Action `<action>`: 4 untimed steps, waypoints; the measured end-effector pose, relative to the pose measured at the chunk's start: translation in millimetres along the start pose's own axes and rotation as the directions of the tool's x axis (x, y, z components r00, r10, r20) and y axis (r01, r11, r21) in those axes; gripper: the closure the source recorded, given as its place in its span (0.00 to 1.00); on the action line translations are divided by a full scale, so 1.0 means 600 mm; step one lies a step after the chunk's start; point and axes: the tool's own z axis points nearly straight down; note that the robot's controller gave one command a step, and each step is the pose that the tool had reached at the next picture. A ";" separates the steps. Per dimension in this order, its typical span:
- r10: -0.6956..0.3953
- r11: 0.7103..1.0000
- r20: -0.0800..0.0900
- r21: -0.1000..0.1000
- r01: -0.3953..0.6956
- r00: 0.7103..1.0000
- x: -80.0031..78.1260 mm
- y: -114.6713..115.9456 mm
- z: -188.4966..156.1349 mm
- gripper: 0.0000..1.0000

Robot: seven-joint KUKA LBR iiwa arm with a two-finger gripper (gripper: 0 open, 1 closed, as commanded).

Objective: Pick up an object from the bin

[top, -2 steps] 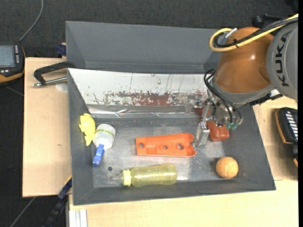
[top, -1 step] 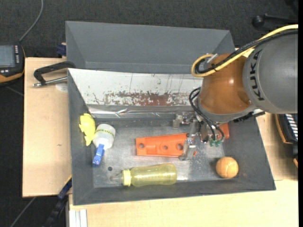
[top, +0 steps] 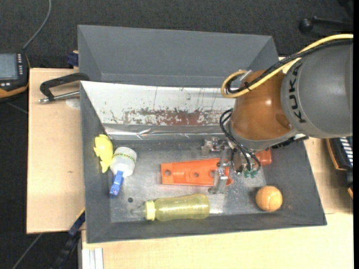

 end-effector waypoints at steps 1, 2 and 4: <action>0.093 0.996 0.011 -0.003 -0.093 0.996 -0.032 0.026 -0.024 0.00; 0.280 0.960 0.001 -0.002 -0.280 0.960 -0.011 0.023 0.042 0.00; 0.225 0.974 0.015 -0.006 -0.225 0.974 -0.035 0.049 0.051 1.00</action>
Offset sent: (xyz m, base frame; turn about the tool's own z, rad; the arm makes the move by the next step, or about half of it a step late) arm 0.0036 0.0127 -0.0315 0.2896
